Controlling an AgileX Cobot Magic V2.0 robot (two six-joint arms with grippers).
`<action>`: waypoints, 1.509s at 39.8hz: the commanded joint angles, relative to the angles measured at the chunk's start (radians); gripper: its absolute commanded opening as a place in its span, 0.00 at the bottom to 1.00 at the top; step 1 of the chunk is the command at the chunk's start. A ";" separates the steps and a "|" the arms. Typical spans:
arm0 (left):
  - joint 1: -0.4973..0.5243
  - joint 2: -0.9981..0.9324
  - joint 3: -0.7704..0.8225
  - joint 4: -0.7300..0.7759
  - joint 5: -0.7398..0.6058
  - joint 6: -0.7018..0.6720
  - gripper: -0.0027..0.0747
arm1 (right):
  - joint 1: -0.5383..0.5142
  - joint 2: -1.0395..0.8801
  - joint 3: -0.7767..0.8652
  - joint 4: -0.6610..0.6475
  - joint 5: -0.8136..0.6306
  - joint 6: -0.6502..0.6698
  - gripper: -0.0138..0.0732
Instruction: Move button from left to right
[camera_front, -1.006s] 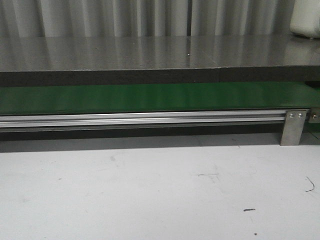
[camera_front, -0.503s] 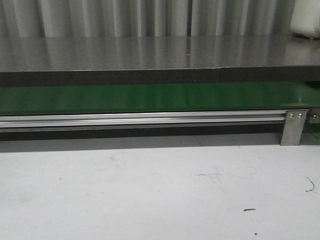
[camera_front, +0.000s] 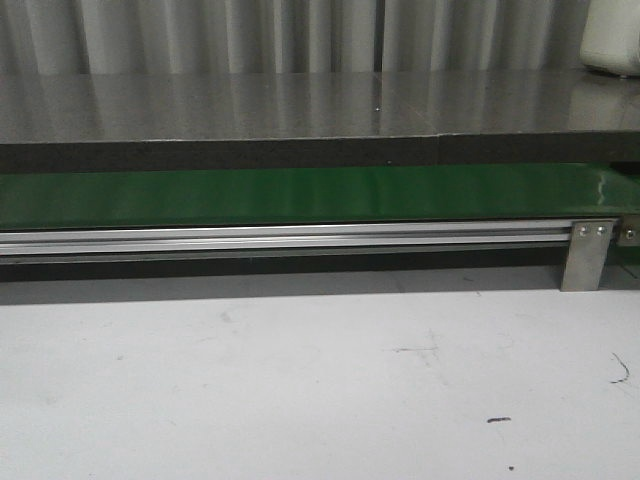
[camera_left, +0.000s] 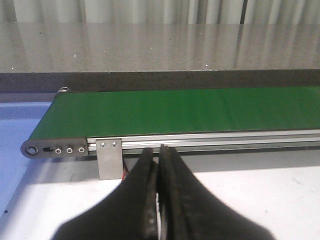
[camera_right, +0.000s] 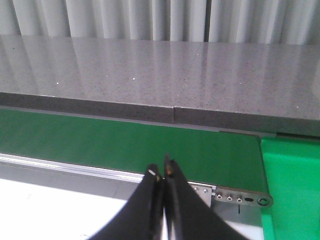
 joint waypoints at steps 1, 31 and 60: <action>-0.005 -0.019 0.028 -0.002 -0.092 -0.011 0.01 | 0.000 0.007 -0.023 0.002 -0.082 -0.006 0.17; -0.005 -0.019 0.028 -0.002 -0.092 -0.011 0.01 | -0.097 -0.058 0.146 -0.033 -0.164 -0.006 0.17; -0.005 -0.019 0.028 -0.002 -0.092 -0.011 0.01 | -0.280 -0.260 0.385 -0.033 -0.086 -0.005 0.17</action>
